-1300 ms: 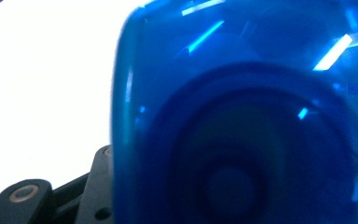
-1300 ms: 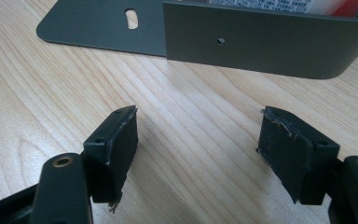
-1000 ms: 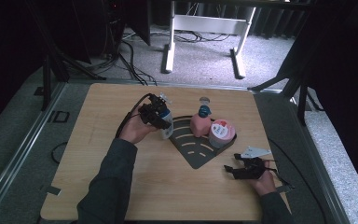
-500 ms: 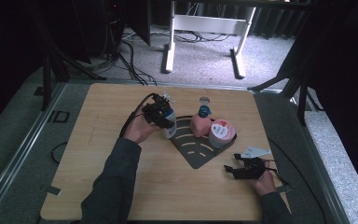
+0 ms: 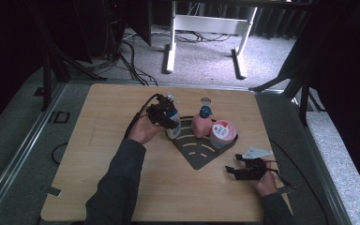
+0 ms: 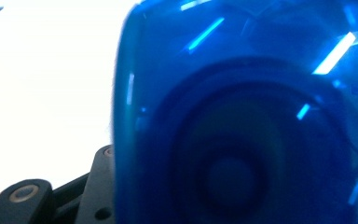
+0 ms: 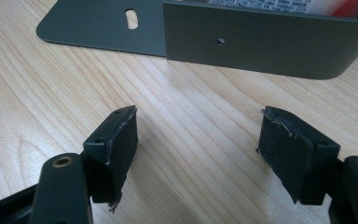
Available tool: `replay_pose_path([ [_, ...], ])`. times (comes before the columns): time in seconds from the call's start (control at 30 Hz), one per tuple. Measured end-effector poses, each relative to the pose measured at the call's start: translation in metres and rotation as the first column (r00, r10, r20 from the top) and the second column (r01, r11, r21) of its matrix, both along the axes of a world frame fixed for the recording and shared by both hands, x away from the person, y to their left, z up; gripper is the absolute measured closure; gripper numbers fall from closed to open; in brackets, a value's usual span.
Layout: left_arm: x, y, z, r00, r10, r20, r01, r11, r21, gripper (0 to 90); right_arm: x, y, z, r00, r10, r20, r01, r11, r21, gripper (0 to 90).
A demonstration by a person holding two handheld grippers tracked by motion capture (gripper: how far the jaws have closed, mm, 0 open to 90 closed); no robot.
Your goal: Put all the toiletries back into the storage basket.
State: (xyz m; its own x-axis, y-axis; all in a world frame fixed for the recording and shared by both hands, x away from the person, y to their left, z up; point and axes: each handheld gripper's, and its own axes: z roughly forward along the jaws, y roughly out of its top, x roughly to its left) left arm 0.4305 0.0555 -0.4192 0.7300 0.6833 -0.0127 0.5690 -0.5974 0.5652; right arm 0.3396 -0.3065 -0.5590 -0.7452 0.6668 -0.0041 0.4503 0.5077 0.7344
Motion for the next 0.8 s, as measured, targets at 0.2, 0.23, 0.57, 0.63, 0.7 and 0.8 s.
replay_pose_path([
  [0.2, 0.002, -0.003, -0.0014, 1.0, 0.002, -0.002, -0.002, 1.0, 0.0, 54.7, 0.0, 0.0, 0.0, 1.0, 0.0, 0.0, 0.0, 1.0, 0.001, 27.8],
  [0.23, 0.0023, -0.0035, -0.0018, 1.0, 0.005, 0.001, -0.005, 1.0, 0.0, 54.7, 0.0, 0.0001, 0.0, 1.0, -0.001, -0.001, 0.001, 1.0, 0.001, 27.8],
  [0.57, 0.0047, -0.0066, -0.0033, 0.9996, 0.023, 0.017, -0.023, 0.9997, -0.003, 54.7, 0.0, 0.0001, 0.0, 1.0, -0.001, 0.0, 0.001, 1.0, 0.001, 27.8],
  [0.63, 0.0057, -0.0073, -0.0035, 0.9996, 0.024, 0.017, -0.024, 0.9997, -0.009, 54.7, 0.0, 0.0, 0.0, 1.0, 0.0, 0.0, 0.0, 1.0, 0.001, 27.8],
  [0.7, 0.0065, -0.0077, -0.0039, 0.9994, 0.03, 0.018, -0.03, 0.9995, -0.014, 54.6, -0.0001, 0.0001, 0.0, 1.0, -0.001, -0.001, 0.001, 1.0, 0.001, 27.8],
  [0.8, 0.0081, -0.0089, -0.0053, 0.9993, 0.033, 0.019, -0.033, 0.9994, -0.011, 54.7, 0.0, 0.0001, 0.0, 1.0, -0.001, 0.0, 0.001, 1.0, 0.001, 27.8],
])
